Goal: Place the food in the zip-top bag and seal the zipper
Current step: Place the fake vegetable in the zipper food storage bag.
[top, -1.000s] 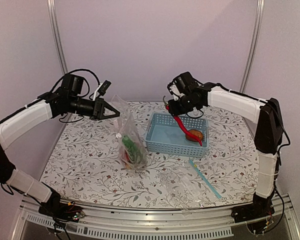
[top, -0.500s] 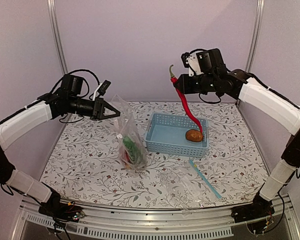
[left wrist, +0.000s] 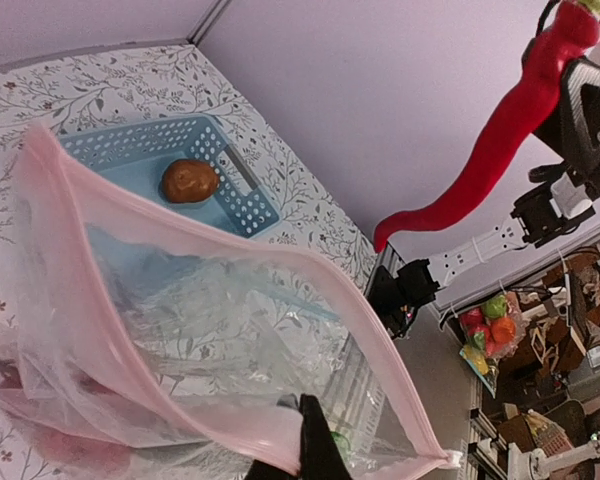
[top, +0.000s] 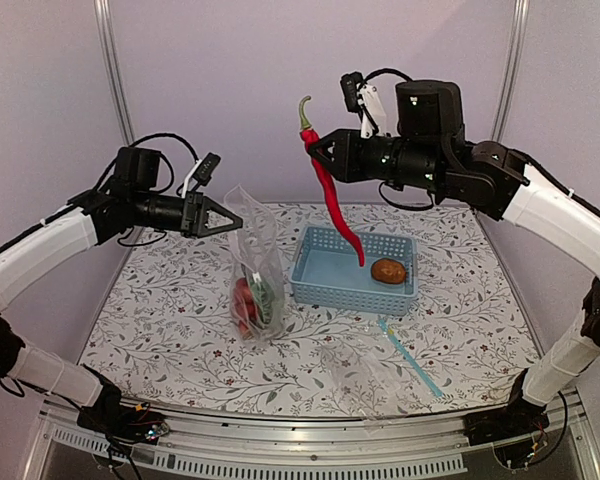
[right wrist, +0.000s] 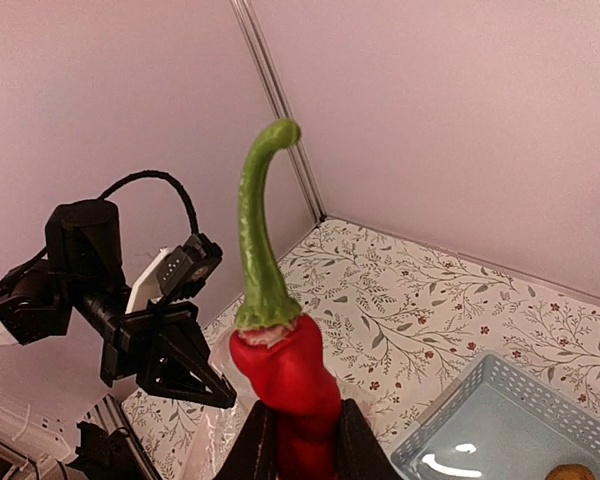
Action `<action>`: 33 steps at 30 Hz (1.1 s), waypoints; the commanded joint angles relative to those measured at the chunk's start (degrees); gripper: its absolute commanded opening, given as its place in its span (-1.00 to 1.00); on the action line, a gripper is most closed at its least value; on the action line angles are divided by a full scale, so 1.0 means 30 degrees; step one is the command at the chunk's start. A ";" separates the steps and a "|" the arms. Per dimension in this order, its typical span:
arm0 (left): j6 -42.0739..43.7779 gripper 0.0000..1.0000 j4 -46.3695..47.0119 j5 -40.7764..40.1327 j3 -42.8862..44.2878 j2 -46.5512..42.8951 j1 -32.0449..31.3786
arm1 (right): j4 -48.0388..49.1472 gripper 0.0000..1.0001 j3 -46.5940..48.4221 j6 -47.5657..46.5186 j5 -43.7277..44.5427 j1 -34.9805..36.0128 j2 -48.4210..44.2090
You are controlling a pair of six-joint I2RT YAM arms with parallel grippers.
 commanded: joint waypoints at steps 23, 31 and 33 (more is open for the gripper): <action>-0.0080 -1.00 0.1186 0.0594 -0.0530 -0.0280 -0.1214 | 0.8672 -0.74 0.2571 0.0009 0.1651 0.3583 0.2322; -0.0098 -1.00 0.1153 0.0606 -0.0545 -0.0153 -0.1231 | 0.9279 -0.74 0.2987 0.0371 0.1528 0.3716 0.3480; -0.0079 -1.00 0.1173 0.0613 -0.0545 -0.0179 -0.1196 | 0.9313 -0.74 0.3066 0.0329 0.1664 0.3754 0.3662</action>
